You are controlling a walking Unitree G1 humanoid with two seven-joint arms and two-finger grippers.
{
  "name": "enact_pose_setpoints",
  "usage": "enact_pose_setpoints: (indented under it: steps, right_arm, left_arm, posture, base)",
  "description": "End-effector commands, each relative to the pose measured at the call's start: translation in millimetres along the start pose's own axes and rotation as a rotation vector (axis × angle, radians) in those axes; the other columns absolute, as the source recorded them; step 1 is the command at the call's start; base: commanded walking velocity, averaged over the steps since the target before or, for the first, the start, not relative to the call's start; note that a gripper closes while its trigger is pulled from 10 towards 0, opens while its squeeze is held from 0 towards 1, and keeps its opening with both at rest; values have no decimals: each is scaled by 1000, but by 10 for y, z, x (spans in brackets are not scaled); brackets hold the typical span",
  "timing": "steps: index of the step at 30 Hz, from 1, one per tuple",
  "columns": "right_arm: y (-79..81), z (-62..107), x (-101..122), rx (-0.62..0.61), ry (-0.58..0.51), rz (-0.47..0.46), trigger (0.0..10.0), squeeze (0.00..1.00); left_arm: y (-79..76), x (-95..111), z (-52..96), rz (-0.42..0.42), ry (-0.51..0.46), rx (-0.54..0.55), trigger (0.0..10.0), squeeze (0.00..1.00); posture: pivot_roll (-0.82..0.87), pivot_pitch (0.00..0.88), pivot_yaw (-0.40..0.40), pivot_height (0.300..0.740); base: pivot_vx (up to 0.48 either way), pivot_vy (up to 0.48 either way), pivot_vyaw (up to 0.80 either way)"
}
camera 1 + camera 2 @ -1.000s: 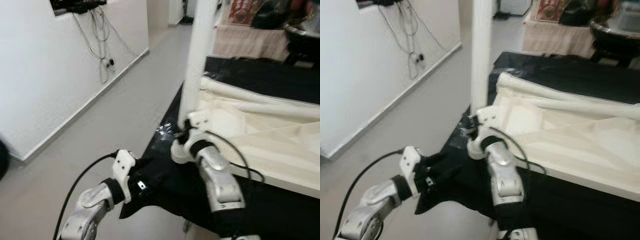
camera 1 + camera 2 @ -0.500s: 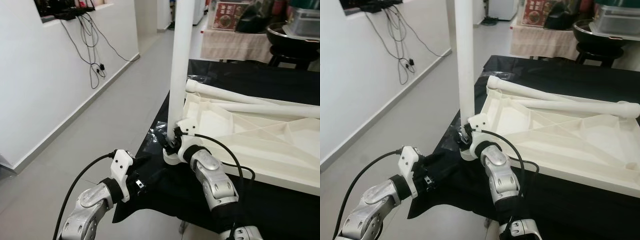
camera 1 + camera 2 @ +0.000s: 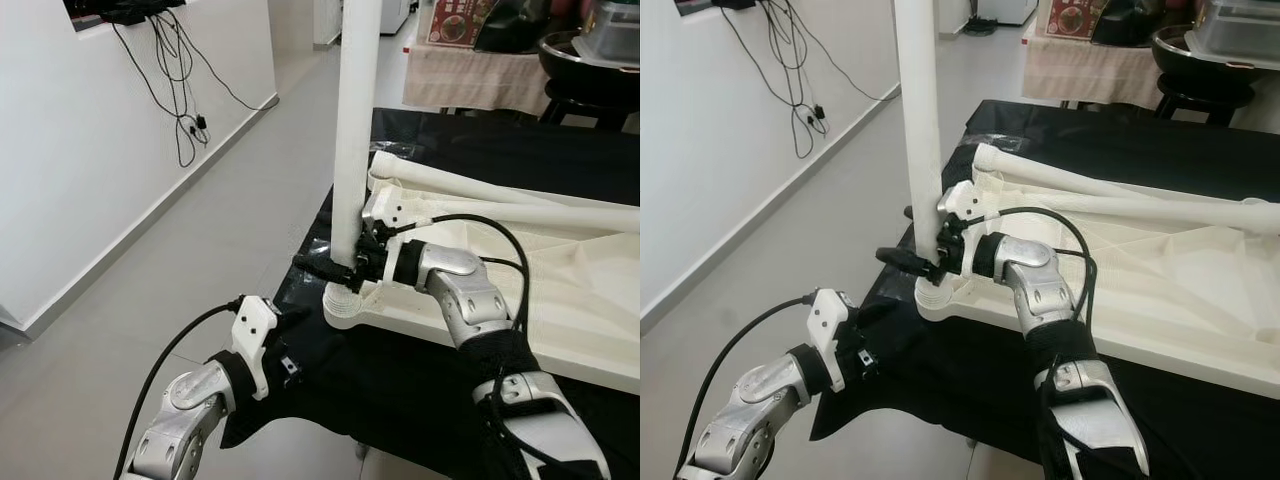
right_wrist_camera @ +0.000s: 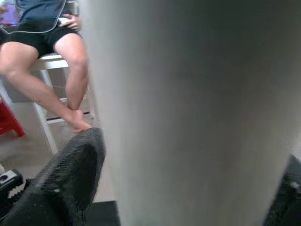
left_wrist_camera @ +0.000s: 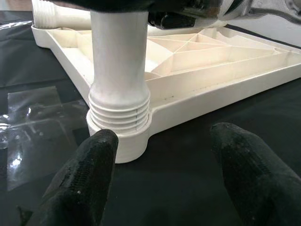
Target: Building children table
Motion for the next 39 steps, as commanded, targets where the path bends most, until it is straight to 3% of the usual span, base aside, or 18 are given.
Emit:
enact_pose_setpoints:
  steps: [1,2,6,14,16,17,18,19,20,21,23,25,26,32,33,34,37,39]
  right_arm:
    - [7,-60,105,21,-35,16,8667,0]
    - [-20,-51,164,58,-46,8,0,0]
    - [-5,24,233,173,-50,-6,0,0]
    - [-52,122,153,186,-32,-2,0,0]
    - [-73,136,95,128,-18,10,0,0]
    - [-143,133,-204,-171,81,-21,0,0]
    - [-143,133,-204,-171,81,-21,0,0]
    - [-172,160,-354,-335,130,-43,0,0]
    - [-172,160,-354,-335,130,-43,0,0]
    - [105,214,-659,-651,192,-184,0,0]
    - [432,86,-725,-632,243,-136,0,0]
    - [432,86,-725,-632,243,-136,0,0]
    - [467,-47,-674,-549,229,-81,0,0]
    - [339,-16,-654,-602,200,-108,0,0]
    - [353,-81,-636,-583,194,-102,10000,851]
    - [354,-133,-605,-571,177,-100,10000,1000]
    - [373,-159,-544,-580,157,-106,10000,1000]
    - [427,-203,-379,-528,68,-141,10000,1000]
  left_arm:
    - [-16,-22,18,-6,3,2,10000,0]
    - [-39,-22,18,-7,1,3,10000,0]
    - [-89,-18,7,-6,-2,-4,10000,0]
    - [-122,-14,-8,0,-1,-22,10000,0]
    - [-121,-8,-5,0,-2,-22,10000,0]
    - [-113,8,13,1,-5,-19,10000,0]
    - [-113,8,13,1,-5,-19,10000,0]
    - [-110,13,24,1,-6,-16,10000,0]
    - [-110,13,24,1,-6,-16,10000,0]
    - [-93,37,39,-2,-8,-10,10000,0]
    - [-68,36,44,-2,-9,-7,10000,0]
    - [-68,36,44,-2,-9,-7,10000,0]
    - [-51,32,37,-3,-7,-6,10000,0]
    - [-38,31,25,-1,-6,-4,10000,0]
    - [-26,37,19,-2,-10,3,10000,0]
    - [-7,45,19,-4,-16,16,10000,0]
    - [7,50,19,-7,-18,25,10000,0]
    - [17,51,25,-10,-18,33,10000,0]
  posture:
    - [54,115,-14,740]
    - [59,123,-16,740]
    - [50,132,-13,740]
    - [35,143,-10,740]
    - [27,156,-20,740]
    - [23,168,-28,740]
    - [23,168,-28,740]
    - [21,168,-28,740]
    - [21,168,-28,740]
    - [8,179,-13,740]
    - [-13,175,17,740]
    - [-13,175,17,740]
    - [-13,163,23,740]
    - [-3,163,14,740]
    - [7,153,2,740]
    - [9,151,1,740]
    - [17,147,-4,740]
    - [16,145,-2,740]
  base:
    - [0,0,0]
    - [0,0,0]
    - [0,0,0]
    - [0,0,0]
    - [0,0,0]
    - [0,0,0]
    - [0,0,0]
    - [0,0,0]
    - [0,0,0]
    - [0,0,0]
    - [0,0,0]
    - [0,0,0]
    - [0,0,0]
    - [0,0,0]
    - [0,0,0]
    - [0,0,0]
    - [0,0,0]
    - [0,0,0]
Point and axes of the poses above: a point about 5 cm out from each wrist's last joint towards the gripper, its own z axis pointing back from the gripper into the wrist, its own x axis along the axis of the wrist's last joint, y = z × x, the point moved 5 cm from there along -z, pointing out of the wrist towards the gripper, and after that the axes turned 7 degrees about z, right-handed, at the moved point
